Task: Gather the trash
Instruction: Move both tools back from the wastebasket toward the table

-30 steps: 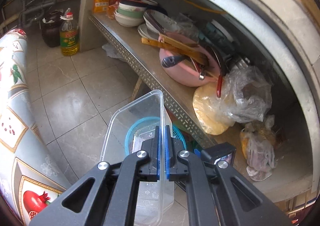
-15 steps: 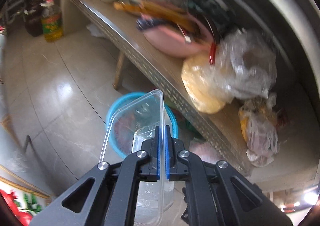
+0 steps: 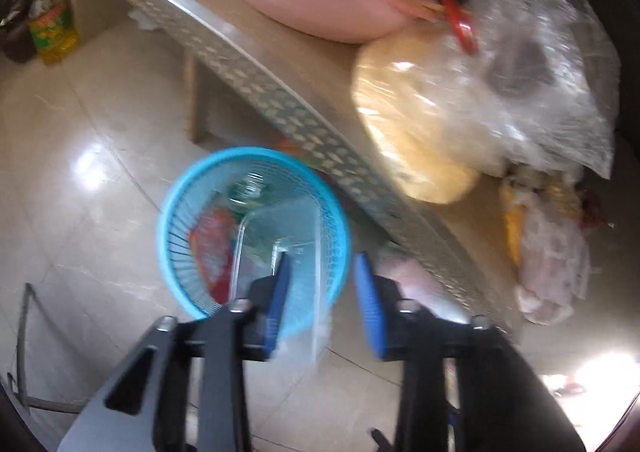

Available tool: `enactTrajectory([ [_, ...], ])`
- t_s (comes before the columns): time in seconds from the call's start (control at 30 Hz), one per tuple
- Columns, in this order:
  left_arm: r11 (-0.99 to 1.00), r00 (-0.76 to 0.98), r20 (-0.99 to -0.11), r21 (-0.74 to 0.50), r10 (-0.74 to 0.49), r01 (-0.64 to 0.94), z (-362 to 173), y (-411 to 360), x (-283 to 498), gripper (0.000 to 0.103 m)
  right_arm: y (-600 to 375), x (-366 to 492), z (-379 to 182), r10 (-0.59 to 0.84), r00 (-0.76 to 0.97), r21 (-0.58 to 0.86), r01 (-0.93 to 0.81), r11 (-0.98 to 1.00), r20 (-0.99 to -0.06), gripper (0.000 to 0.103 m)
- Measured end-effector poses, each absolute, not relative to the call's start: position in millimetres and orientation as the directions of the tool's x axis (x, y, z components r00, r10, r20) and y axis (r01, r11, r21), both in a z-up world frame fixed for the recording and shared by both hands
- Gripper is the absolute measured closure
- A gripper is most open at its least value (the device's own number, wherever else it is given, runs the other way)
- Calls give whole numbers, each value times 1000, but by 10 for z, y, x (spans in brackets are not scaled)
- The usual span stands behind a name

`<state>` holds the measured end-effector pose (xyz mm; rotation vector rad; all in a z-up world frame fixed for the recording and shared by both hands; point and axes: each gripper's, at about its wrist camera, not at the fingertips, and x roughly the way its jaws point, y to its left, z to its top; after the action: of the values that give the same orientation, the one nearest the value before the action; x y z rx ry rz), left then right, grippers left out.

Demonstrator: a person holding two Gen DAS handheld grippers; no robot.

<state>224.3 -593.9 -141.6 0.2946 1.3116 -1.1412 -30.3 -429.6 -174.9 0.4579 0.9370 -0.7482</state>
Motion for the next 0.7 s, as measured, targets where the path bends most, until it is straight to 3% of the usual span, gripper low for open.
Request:
enactTrajectory([
  [0.27, 480, -94, -833, -403, -546, 780, -1023, -5628, 2379, 61, -4263, -375, -1793, -357, 370, 56, 757, 651, -858, 30],
  [0.5, 444, -13, -787, -362, -617, 820, -358, -5085, 2321, 42, -4129, -377, -1567, -398, 403, 39, 742, 669, -824, 30],
  [0.7, 440, 68, -737, -324, -672, 838, 227, -4220, 2169, 32, -4151, -294, -1455, -410, 442, 54, 730, 682, -798, 30],
])
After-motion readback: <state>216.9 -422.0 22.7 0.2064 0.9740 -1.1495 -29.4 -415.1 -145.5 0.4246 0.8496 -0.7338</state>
